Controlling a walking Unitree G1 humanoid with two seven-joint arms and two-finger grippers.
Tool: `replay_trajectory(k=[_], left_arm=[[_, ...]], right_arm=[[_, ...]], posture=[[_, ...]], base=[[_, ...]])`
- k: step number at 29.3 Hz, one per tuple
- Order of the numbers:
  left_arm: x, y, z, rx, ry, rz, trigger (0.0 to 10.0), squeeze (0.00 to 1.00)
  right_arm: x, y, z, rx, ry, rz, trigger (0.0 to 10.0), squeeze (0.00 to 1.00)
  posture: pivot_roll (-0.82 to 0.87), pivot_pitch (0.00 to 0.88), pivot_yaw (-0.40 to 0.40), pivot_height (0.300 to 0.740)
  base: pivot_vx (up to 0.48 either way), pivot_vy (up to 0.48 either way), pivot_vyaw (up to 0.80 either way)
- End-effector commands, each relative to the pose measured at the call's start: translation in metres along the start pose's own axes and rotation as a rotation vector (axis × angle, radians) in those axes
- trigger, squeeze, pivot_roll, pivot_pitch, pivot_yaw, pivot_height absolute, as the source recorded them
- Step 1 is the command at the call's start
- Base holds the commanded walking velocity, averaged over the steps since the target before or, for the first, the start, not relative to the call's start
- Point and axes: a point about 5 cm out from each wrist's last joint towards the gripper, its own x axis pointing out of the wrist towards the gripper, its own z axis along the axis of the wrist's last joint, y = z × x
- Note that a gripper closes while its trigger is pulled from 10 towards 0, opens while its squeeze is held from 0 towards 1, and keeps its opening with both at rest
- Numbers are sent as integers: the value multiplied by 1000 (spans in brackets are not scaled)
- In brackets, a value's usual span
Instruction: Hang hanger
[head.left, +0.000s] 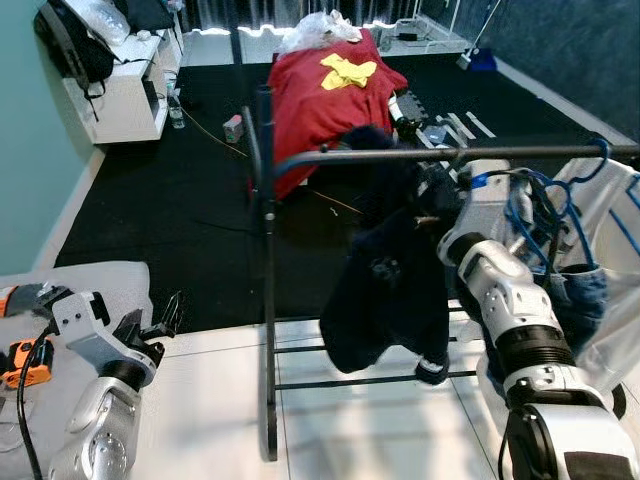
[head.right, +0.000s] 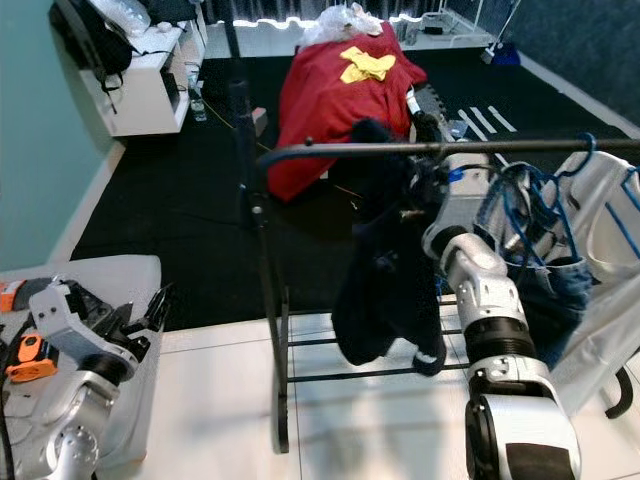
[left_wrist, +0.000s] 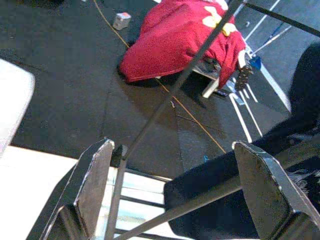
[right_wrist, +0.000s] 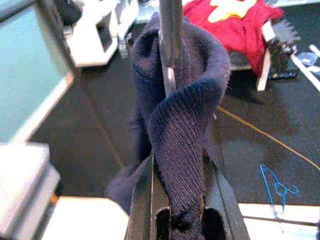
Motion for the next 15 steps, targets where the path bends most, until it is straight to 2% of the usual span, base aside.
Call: replay_trajectory(k=[1,2,3,5,7,12,14,15], left_arm=[[-4,5,-6,11,19,29,10000,0],[-4,6,-6,13,23,33,10000,0],[-4,6,-6,13,23,33,10000,0],[-5,6,-7,15,30,36,10000,0],[-5,7,-7,16,32,37,10000,0],[-5,6,-8,15,32,37,10000,0],[-5,5,-8,15,33,34,10000,0],[-6,5,-8,26,41,32,10000,0]], right_arm=[[1,1,9,-39,-10,-4,10000,0],[2,-4,3,-66,60,-68,10000,0],[2,-4,3,-66,60,-68,10000,0],[2,-20,-7,-91,184,-211,10000,0],[1,-24,-10,-105,226,-242,10000,0],[-1,-24,-20,-123,291,-238,10000,0],[-3,-20,-30,-111,324,-192,10000,16],[-4,-18,-30,-94,289,-166,10000,1000]], posture=[[-104,67,-5,740],[-99,66,-6,740],[-99,66,-6,740],[-97,66,-6,740],[-92,62,-7,740],[-90,62,-7,740],[-90,62,-5,740],[-90,64,-2,740]], base=[[0,0,0],[0,0,0],[0,0,0],[0,0,0],[0,0,0],[0,0,0],[0,0,0],[0,0,0]])
